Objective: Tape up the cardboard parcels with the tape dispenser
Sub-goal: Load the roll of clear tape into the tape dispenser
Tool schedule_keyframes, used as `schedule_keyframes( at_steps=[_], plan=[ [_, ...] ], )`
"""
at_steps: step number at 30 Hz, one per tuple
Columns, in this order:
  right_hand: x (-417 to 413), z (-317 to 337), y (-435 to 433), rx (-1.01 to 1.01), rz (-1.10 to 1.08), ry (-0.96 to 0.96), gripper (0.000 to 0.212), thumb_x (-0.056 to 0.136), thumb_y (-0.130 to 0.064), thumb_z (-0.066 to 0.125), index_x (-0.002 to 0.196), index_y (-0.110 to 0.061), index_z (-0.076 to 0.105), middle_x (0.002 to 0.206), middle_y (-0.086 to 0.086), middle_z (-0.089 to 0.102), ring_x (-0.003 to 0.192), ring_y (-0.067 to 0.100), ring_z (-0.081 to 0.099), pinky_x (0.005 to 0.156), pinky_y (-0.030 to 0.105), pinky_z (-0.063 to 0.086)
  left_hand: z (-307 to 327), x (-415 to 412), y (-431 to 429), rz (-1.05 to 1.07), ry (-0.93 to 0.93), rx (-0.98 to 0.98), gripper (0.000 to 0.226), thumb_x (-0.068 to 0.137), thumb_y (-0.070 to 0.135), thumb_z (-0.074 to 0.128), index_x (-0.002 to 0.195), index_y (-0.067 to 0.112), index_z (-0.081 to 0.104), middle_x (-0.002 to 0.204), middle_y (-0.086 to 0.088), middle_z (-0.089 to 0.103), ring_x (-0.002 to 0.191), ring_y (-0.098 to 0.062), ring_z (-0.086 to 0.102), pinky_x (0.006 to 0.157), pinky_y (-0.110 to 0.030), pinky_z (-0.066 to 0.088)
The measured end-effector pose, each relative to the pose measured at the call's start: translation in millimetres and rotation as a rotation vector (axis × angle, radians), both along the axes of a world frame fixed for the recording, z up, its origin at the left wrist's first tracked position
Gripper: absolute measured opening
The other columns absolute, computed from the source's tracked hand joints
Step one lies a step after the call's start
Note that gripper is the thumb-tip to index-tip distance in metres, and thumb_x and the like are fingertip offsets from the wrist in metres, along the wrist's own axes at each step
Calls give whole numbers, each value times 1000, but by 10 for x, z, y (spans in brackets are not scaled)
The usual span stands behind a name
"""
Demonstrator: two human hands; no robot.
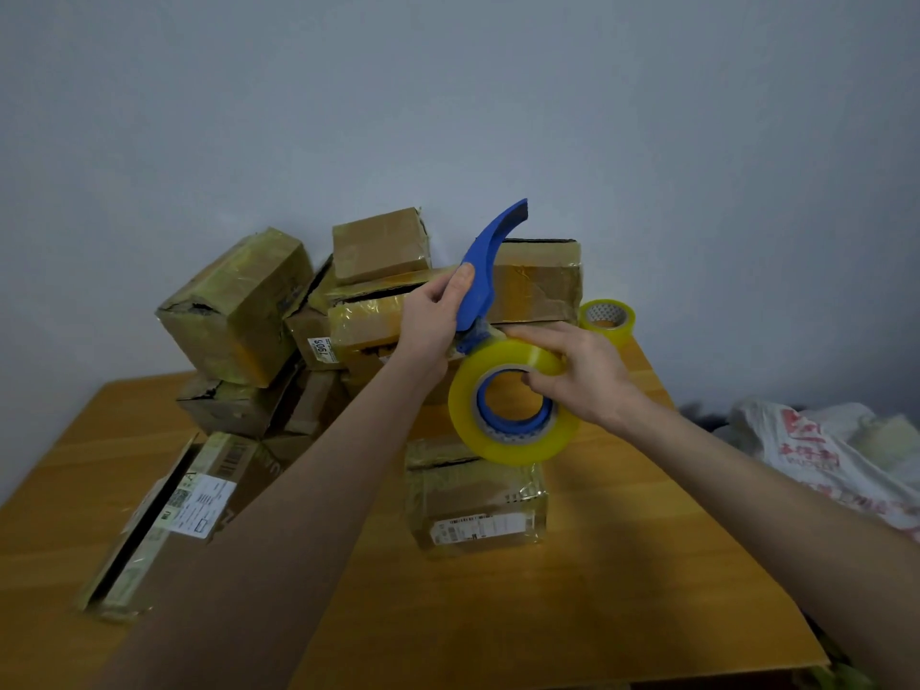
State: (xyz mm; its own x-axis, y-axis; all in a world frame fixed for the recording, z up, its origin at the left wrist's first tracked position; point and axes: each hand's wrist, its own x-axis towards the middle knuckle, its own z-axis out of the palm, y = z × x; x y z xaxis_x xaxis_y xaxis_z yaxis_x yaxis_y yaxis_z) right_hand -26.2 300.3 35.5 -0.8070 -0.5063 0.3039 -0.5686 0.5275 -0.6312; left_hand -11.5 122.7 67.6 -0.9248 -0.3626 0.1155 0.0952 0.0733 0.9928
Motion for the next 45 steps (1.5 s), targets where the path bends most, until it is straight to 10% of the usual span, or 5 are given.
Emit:
schedule_keyframes(
  at_steps=[3, 9, 15, 33, 45],
  plan=[
    [14, -13, 53, -22, 28, 50, 53, 82, -11, 72, 129, -31, 60, 127, -1, 62, 115, 17, 58, 96, 32, 48, -10, 23, 31, 0, -36, 61, 34, 97, 34, 52, 73, 13, 64, 61, 3, 58, 55, -12, 52, 55, -25, 43],
    [62, -18, 74, -130, 40, 56, 47, 81, -9, 73, 123, -28, 66, 119, 3, 64, 108, 19, 60, 91, 37, 50, -32, 55, 69, -26, -12, 138, 40, 98, 33, 48, 105, -4, 62, 96, -24, 57, 84, -34, 53, 79, -47, 46],
    [48, 49, -58, -208, 43, -228, 49, 73, -21, 83, 119, -29, 67, 121, -3, 66, 114, 13, 59, 98, 39, 48, -8, 23, 135, -94, 67, -141, 29, 96, 25, 56, 122, 13, 57, 111, -12, 63, 77, -5, 66, 64, -17, 51],
    [95, 66, 239, -303, 278, -549, 51, 70, -6, 83, 106, -38, 68, 110, -9, 69, 97, 6, 66, 76, 21, 54, 71, -177, -329, 257, 54, 5, 37, 94, 33, 59, 125, 16, 52, 102, 1, 64, 87, -9, 64, 68, -19, 52],
    [-432, -794, 716, -806, -520, -1007, 45, 81, 2, 71, 125, -3, 59, 75, 5, 59, 62, 17, 53, 56, 30, 45, -134, -171, -352, 393, -67, 152, 44, 97, 44, 47, 125, 12, 52, 116, -8, 62, 101, -26, 63, 80, -39, 56]
  ],
)
